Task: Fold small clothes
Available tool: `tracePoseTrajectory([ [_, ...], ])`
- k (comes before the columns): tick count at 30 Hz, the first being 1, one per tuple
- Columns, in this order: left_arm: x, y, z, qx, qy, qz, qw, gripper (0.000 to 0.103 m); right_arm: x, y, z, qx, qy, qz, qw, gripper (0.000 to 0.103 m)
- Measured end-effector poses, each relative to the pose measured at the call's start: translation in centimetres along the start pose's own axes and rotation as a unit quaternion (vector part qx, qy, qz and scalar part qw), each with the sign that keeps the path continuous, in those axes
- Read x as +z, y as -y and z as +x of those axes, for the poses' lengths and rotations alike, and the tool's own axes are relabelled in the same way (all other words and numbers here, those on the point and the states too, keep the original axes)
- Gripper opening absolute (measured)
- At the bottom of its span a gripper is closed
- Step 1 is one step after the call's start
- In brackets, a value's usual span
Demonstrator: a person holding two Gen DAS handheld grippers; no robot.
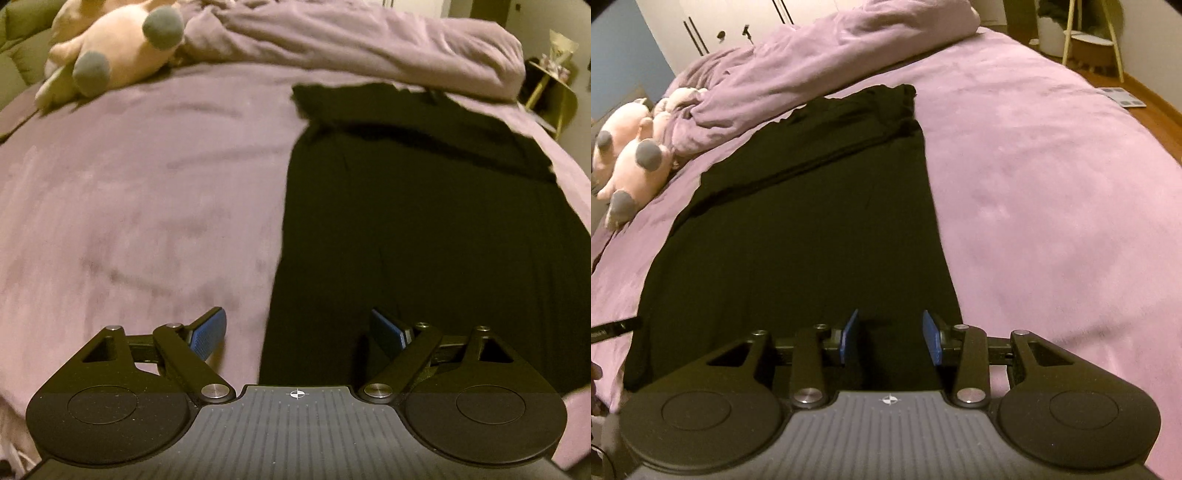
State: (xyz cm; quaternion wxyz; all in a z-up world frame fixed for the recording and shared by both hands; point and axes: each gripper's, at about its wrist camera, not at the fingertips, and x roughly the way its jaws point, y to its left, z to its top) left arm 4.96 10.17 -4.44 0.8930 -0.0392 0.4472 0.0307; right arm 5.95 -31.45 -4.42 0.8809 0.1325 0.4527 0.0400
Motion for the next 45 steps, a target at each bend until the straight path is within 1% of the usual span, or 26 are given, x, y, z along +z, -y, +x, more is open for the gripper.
tracePoseTrajectory([
  [2, -1.1, -0.1, -0.2, 0.003, -0.011, -0.001, 0.9999, 0.085, -0.7, 0.4, -0.9, -0.016, 0.002, -0.014, 1.0, 0.038],
  [5, -1.8, -0.5, 0.0, -0.002, -0.03, -0.008, 0.9995, 0.076, -1.0, 1.0, -0.6, -0.028, -0.005, -0.006, 1.0, 0.038],
  [7, -2.0, -0.8, -0.2, -0.01, -0.034, -0.017, 0.9992, 0.074, -1.2, 1.6, -0.2, -0.034, -0.015, 0.007, 0.999, 0.038],
  [9, -2.0, -1.5, -0.2, -0.022, -0.036, -0.027, 0.9987, 0.072, -1.3, 2.1, -0.1, -0.022, -0.023, 0.016, 0.999, 0.038],
  [11, -2.1, -2.0, -0.1, -0.025, -0.042, -0.039, 0.998, 0.066, -1.6, 2.4, 0.0, -0.019, -0.031, 0.019, 0.999, 0.038],
  [13, -2.0, -2.5, -0.2, -0.035, -0.043, -0.052, 0.9971, 0.063, -1.9, 2.7, 0.2, -0.012, -0.038, 0.025, 0.999, 0.038],
  [15, -1.9, -3.0, -0.3, -0.038, -0.046, -0.064, 0.9961, 0.052, -2.1, 2.9, 0.1, -0.005, -0.039, 0.032, 0.999, 0.038],
  [16, -1.9, -3.3, -0.3, -0.043, -0.047, -0.069, 0.9956, 0.05, -2.1, 2.9, 0.1, -0.002, -0.039, 0.033, 0.999, 0.038],
  [17, -1.8, -3.4, -0.3, -0.046, -0.049, -0.073, 0.9951, 0.042, -2.2, 3.0, 0.0, 0.0, -0.038, 0.032, 0.999, 0.034],
  [18, -1.7, -3.6, -0.3, -0.049, -0.051, -0.075, 0.9947, 0.038, -2.2, 3.0, -0.1, 0.002, -0.038, 0.029, 0.999, 0.029],
  [19, -1.6, -3.6, -0.3, -0.051, -0.053, -0.074, 0.9946, 0.035, -2.2, 2.9, -0.1, 0.004, -0.038, 0.026, 0.999, 0.027],
  [20, -1.6, -3.6, -0.4, -0.054, -0.054, -0.071, 0.9946, 0.029, -2.3, 2.9, -0.2, 0.004, -0.039, 0.023, 0.999, 0.025],
  [21, -1.5, -3.5, -0.4, -0.057, -0.056, -0.066, 0.9946, 0.026, -2.3, 2.8, -0.2, 0.005, -0.04, 0.018, 0.999, 0.022],
  [22, -1.4, -3.4, -0.5, -0.06, -0.057, -0.063, 0.9946, 0.026, -2.3, 2.8, -0.2, 0.005, -0.04, 0.013, 0.999, 0.02],
  [26, -1.1, -2.9, -0.4, -0.078, -0.061, -0.055, 0.9936, 0.026, -2.1, 3.0, -0.1, 0.009, -0.044, 0.012, 0.999, 0.02],
  [29, -1.1, -2.6, -0.1, -0.09, -0.066, -0.047, 0.9927, 0.037, -1.9, 3.2, 0.2, 0.013, -0.052, 0.015, 0.998, 0.022],
  [30, -1.1, -2.4, 0.0, -0.094, -0.068, -0.042, 0.9924, 0.037, -1.9, 3.2, 0.3, 0.014, -0.057, 0.014, 0.998, 0.024],
  [32, -1.0, -2.0, 0.2, -0.098, -0.071, -0.026, 0.9923, 0.036, -1.8, 3.1, 0.4, 0.015, -0.062, 0.006, 0.998, 0.024],
  [33, -0.9, -1.9, 0.2, -0.1, -0.072, -0.02, 0.9922, 0.031, -1.7, 3.1, 0.5, 0.015, -0.066, 0.003, 0.998, 0.024],
  [34, -0.9, -1.8, 0.2, -0.102, -0.072, -0.016, 0.992, 0.028, -1.6, 3.1, 0.6, 0.017, -0.068, 0.003, 0.998, 0.024],
  [36, -0.7, -1.7, 0.4, -0.1, -0.075, -0.014, 0.992, 0.016, -1.5, 3.2, 0.7, 0.021, -0.072, 0.002, 0.997, 0.024],
  [39, -0.4, -1.9, 0.6, -0.095, -0.078, -0.012, 0.9923, 0.007, -1.2, 3.4, 0.9, 0.022, -0.077, 0.002, 0.997, 0.021],
  [41, -0.1, -2.1, 0.2, -0.106, -0.074, -0.017, 0.9914, 0.006, -0.9, 3.6, 0.9, 0.03, -0.081, 0.012, 0.996, 0.011],
  [42, 0.2, -2.2, -0.1, -0.115, -0.071, -0.023, 0.9905, 0.006, -0.8, 3.9, 0.9, 0.042, -0.085, 0.027, 0.995, 0.008],
  [45, 1.4, -2.2, -1.7, -0.15, -0.048, -0.036, 0.9868, 0.006, 0.1, 4.7, 0.5, 0.086, -0.093, 0.083, 0.988, 0.007],
])
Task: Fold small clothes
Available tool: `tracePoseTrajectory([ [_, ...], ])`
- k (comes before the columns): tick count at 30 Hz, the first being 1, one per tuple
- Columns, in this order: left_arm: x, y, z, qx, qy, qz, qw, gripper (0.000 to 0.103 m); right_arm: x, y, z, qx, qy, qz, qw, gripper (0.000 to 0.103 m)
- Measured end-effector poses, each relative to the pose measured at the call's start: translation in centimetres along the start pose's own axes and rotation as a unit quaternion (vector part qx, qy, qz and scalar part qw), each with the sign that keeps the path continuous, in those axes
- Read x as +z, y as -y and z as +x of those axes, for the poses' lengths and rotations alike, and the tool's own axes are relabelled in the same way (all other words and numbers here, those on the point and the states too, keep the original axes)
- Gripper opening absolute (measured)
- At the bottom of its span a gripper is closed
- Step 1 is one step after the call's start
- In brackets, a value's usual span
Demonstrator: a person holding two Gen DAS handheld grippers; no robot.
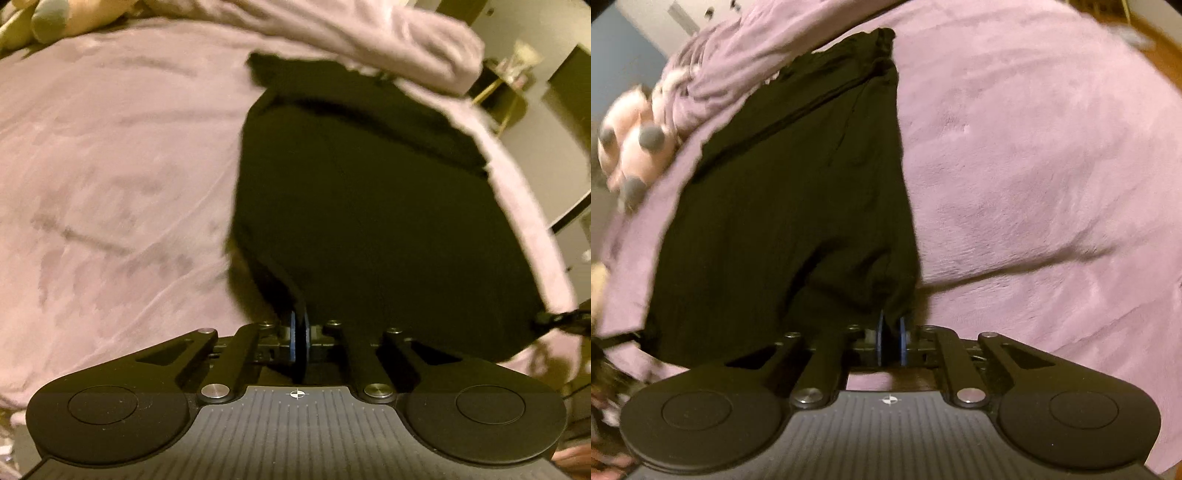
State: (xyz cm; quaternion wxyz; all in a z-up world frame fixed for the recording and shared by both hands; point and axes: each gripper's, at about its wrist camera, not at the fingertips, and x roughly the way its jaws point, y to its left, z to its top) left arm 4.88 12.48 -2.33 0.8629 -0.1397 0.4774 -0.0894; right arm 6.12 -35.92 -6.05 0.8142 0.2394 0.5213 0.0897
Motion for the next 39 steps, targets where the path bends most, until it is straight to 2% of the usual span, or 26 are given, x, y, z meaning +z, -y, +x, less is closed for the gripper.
tracePoseTrajectory([
  [3, 1.9, 0.6, -1.4, -0.029, 0.034, -0.007, 0.999, 0.006, 1.4, 0.0, -0.7, 0.051, 0.008, 0.038, 0.998, 0.007],
  [6, 4.3, 1.1, -2.0, -0.042, 0.068, -0.017, 0.9967, 0.006, 3.2, -1.0, -1.0, 0.09, 0.024, 0.054, 0.994, 0.007],
  [11, 8.6, 1.2, -1.1, -0.034, 0.115, -0.033, 0.9922, 0.006, 7.5, -3.2, -0.4, 0.11, 0.058, 0.054, 0.991, 0.004],
  [15, 12.0, 0.0, 0.9, -0.024, 0.133, -0.08, 0.9876, 0.006, 11.2, -4.0, 1.2, 0.094, 0.091, 0.064, 0.989, 0.004],
  [18, 14.2, -1.0, 3.0, 0.0, 0.136, -0.112, 0.9843, 0.006, 13.5, -4.6, 2.6, 0.061, 0.114, 0.058, 0.99, 0.004],
  [24, 16.1, -2.3, 6.7, 0.045, 0.107, -0.122, 0.9857, 0.006, 17.0, -4.0, 5.1, -0.003, 0.156, 0.063, 0.986, 0.004],
  [29, 16.4, -4.1, 7.9, 0.048, 0.103, -0.167, 0.9793, 0.008, 17.8, -1.8, 5.9, -0.036, 0.171, 0.074, 0.982, 0.009],
  [31, 16.3, -4.4, 7.7, 0.047, 0.107, -0.164, 0.9795, 0.012, 17.4, -1.8, 5.4, -0.032, 0.173, 0.042, 0.983, 0.012],
  [32, 16.1, -4.3, 7.5, 0.059, 0.115, -0.152, 0.9799, 0.018, 17.1, -2.2, 5.4, -0.031, 0.169, 0.016, 0.985, 0.015],
  [33, 15.9, -4.1, 7.2, 0.077, 0.121, -0.134, 0.9805, 0.02, 16.8, -2.8, 5.5, -0.034, 0.158, -0.022, 0.987, 0.022],
  [34, 15.7, -4.0, 7.0, 0.086, 0.126, -0.118, 0.9813, 0.022, 16.6, -3.1, 5.7, -0.04, 0.149, -0.05, 0.987, 0.025],
  [36, 15.1, -3.9, 6.5, 0.091, 0.127, -0.096, 0.983, 0.029, 16.2, -4.0, 6.5, -0.053, 0.132, -0.106, 0.984, 0.026],
  [39, 14.0, -3.9, 6.2, 0.087, 0.111, -0.083, 0.9865, 0.031, 15.8, -5.0, 7.8, -0.052, 0.115, -0.138, 0.982, 0.027],
])
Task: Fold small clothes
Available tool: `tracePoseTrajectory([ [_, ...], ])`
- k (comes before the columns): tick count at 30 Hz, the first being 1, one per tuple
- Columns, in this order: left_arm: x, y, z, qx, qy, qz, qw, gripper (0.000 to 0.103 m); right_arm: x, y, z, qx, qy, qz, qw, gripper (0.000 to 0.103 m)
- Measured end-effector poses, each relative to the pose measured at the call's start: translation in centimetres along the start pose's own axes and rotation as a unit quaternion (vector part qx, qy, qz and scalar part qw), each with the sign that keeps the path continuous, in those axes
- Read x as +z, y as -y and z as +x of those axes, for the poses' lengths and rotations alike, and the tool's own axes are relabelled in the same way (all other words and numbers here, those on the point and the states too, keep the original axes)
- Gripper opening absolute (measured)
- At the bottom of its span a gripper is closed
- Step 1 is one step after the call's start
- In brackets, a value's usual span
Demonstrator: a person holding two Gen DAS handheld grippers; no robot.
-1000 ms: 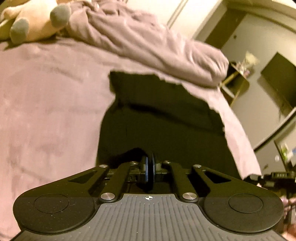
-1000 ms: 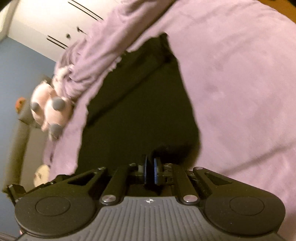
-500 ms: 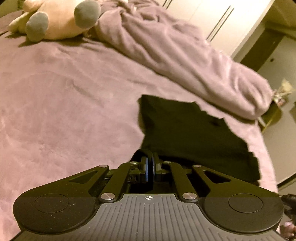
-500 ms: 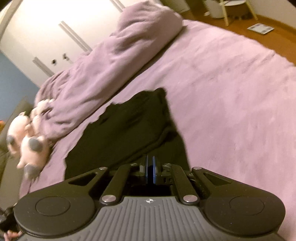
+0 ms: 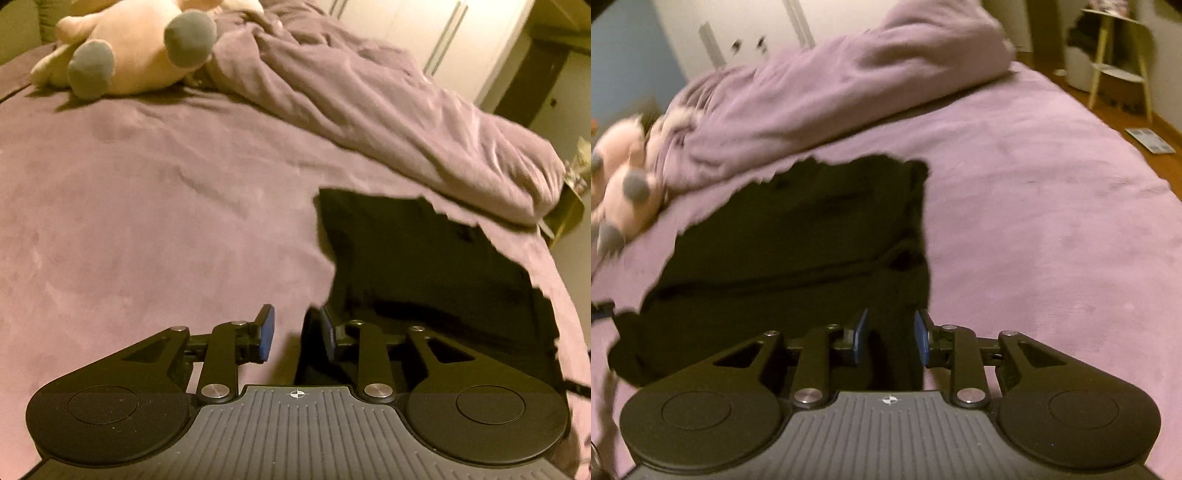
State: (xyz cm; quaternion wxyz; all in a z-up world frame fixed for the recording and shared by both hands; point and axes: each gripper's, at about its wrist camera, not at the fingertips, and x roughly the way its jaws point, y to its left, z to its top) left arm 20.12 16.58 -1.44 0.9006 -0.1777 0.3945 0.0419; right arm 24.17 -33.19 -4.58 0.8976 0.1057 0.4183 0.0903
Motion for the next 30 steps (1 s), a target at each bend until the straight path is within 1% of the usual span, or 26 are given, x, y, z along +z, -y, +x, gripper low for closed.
tracePoseTrajectory([
  [2, -0.6, 0.2, -0.4, -0.002, -0.005, 0.021, 0.9998, 0.033, -0.1, -0.7, 0.8, -0.004, -0.001, -0.018, 1.0, 0.027],
  [3, -0.9, 0.4, -0.6, -0.004, -0.006, 0.038, 0.9992, 0.036, -0.1, -0.9, 1.0, -0.007, 0.0, -0.026, 1.0, 0.026],
  [6, -1.6, 0.8, -1.1, 0.003, -0.006, 0.087, 0.9961, 0.04, -0.2, -1.7, 1.4, -0.013, 0.0, -0.047, 0.999, 0.025],
  [8, -1.8, 0.4, -1.4, 0.001, 0.0, 0.094, 0.9955, 0.042, -0.6, -2.4, 1.0, -0.013, 0.001, -0.071, 0.997, 0.008],
  [9, -1.9, 0.1, -1.6, -0.005, 0.004, 0.095, 0.9954, 0.043, -0.7, -2.6, 0.8, -0.017, 0.004, -0.079, 0.997, 0.005],
  [10, -2.0, -0.1, -1.7, -0.011, 0.005, 0.1, 0.995, 0.043, -0.6, -2.6, 0.7, -0.018, 0.013, -0.078, 0.997, 0.005],
  [12, -2.1, -0.1, -1.3, -0.006, -0.001, 0.122, 0.9925, 0.043, -0.2, -2.3, 0.1, -0.028, 0.038, -0.063, 0.997, 0.004],
  [13, -2.1, 0.2, -1.0, -0.003, -0.005, 0.14, 0.9901, 0.043, 0.0, -1.8, -0.3, -0.038, 0.052, -0.041, 0.997, 0.004],
  [15, -2.4, 1.1, 0.1, 0.002, -0.014, 0.183, 0.983, 0.045, 0.4, -0.5, -0.5, -0.047, 0.063, 0.006, 0.997, 0.004],
  [17, -2.6, 2.1, 1.4, 0.01, -0.02, 0.214, 0.9765, 0.046, 0.5, 0.5, -0.4, -0.067, 0.068, 0.042, 0.995, 0.004],
  [19, -2.6, 2.9, 2.5, 0.01, -0.016, 0.234, 0.972, 0.046, 0.5, 1.2, 0.1, -0.07, 0.056, 0.063, 0.994, 0.004],
  [20, -2.5, 3.3, 2.9, 0.01, -0.009, 0.239, 0.971, 0.046, 0.4, 1.2, 0.3, -0.073, 0.05, 0.067, 0.994, 0.004],
  [22, -1.9, 3.9, 3.7, 0.002, -0.004, 0.236, 0.9718, 0.049, 0.2, 1.2, 0.7, -0.075, 0.043, 0.064, 0.994, 0.004],
  [24, -1.2, 4.2, 4.8, -0.005, -0.007, 0.226, 0.9742, 0.057, 0.2, 1.1, 0.9, -0.071, 0.04, 0.064, 0.995, 0.004],
  [25, -1.0, 4.1, 5.3, -0.006, -0.011, 0.219, 0.9757, 0.057, 0.3, 1.1, 0.9, -0.068, 0.041, 0.065, 0.995, 0.004],
  [27, -0.6, 3.7, 6.3, -0.018, -0.017, 0.194, 0.9807, 0.058, 0.2, 1.2, 1.0, -0.059, 0.041, 0.067, 0.995, 0.005],
  [30, 0.1, 2.6, 7.2, -0.048, -0.03, 0.137, 0.9889, 0.058, 0.2, 1.2, 1.0, -0.048, 0.04, 0.063, 0.996, 0.006],
])
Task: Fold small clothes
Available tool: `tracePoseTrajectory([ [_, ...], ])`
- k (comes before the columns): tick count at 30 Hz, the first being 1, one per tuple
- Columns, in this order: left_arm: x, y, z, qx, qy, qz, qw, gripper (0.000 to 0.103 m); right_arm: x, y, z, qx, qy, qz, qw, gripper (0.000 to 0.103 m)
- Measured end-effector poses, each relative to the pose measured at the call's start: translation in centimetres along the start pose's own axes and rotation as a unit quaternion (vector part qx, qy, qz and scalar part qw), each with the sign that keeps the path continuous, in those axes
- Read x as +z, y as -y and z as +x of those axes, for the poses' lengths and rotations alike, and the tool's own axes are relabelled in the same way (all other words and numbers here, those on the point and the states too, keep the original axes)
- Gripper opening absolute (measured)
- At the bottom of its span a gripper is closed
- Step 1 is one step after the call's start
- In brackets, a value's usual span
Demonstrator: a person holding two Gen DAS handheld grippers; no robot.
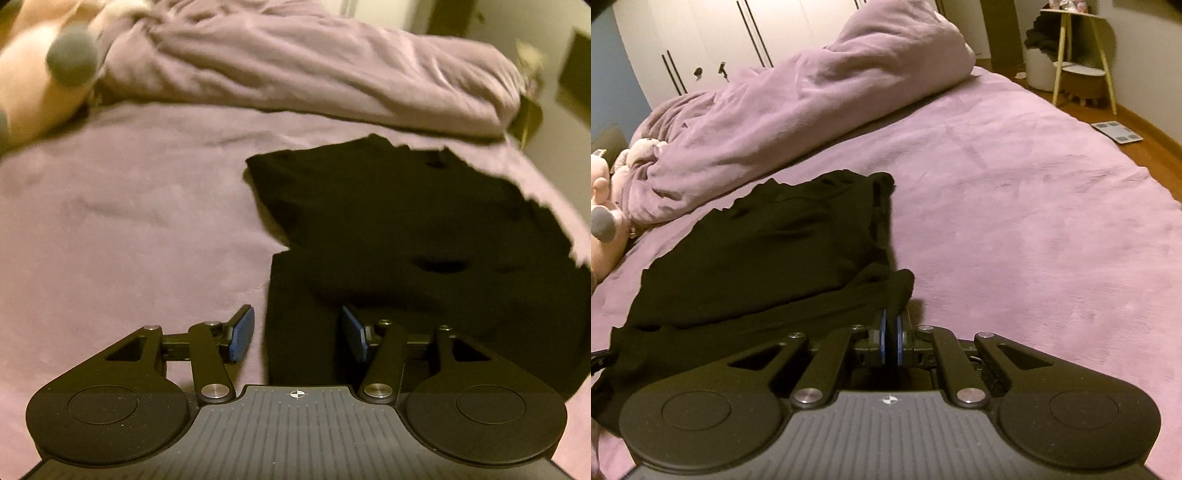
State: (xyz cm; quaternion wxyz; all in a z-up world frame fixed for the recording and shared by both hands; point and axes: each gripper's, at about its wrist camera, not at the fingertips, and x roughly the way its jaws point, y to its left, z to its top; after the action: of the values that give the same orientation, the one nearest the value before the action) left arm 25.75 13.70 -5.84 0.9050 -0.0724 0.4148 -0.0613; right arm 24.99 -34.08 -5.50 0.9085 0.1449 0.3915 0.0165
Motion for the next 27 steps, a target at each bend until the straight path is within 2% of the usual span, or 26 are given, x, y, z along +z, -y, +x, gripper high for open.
tracePoseTrajectory([
  [3, 0.2, -1.3, 0.4, -0.03, -0.005, -0.057, 0.9979, 0.051, 0.0, 0.0, 0.2, 0.007, -0.001, -0.003, 1.0, 0.006],
  [4, 0.2, -1.4, 0.3, -0.034, -0.001, -0.066, 0.9972, 0.045, 0.0, 0.1, 0.2, 0.008, -0.001, -0.003, 1.0, 0.007],
  [5, 0.1, -1.5, 0.2, -0.036, 0.003, -0.07, 0.9969, 0.032, 0.0, 0.1, 0.3, 0.007, -0.001, -0.001, 1.0, 0.007],
  [6, 0.1, -1.5, 0.2, -0.034, 0.006, -0.071, 0.9968, 0.024, 0.0, 0.0, 0.3, 0.007, 0.0, 0.0, 1.0, 0.007],
  [9, 0.0, -1.1, -0.4, -0.024, 0.02, -0.068, 0.9972, 0.012, -0.2, -0.2, 0.3, 0.004, 0.003, -0.008, 1.0, 0.006],
  [11, 0.0, -0.7, -1.0, -0.018, 0.033, -0.064, 0.9972, 0.008, -0.3, -0.5, 0.2, 0.0, 0.007, -0.017, 1.0, 0.006],
  [21, 0.6, 0.9, -5.8, -0.026, 0.097, -0.04, 0.9941, 0.007, 0.1, -1.5, -2.3, 0.013, 0.044, -0.03, 0.999, 0.004],
  [27, 2.7, 2.0, -8.2, -0.032, 0.143, -0.031, 0.9887, 0.006, 1.5, -3.4, -4.2, 0.034, 0.082, -0.055, 0.995, 0.004],
])
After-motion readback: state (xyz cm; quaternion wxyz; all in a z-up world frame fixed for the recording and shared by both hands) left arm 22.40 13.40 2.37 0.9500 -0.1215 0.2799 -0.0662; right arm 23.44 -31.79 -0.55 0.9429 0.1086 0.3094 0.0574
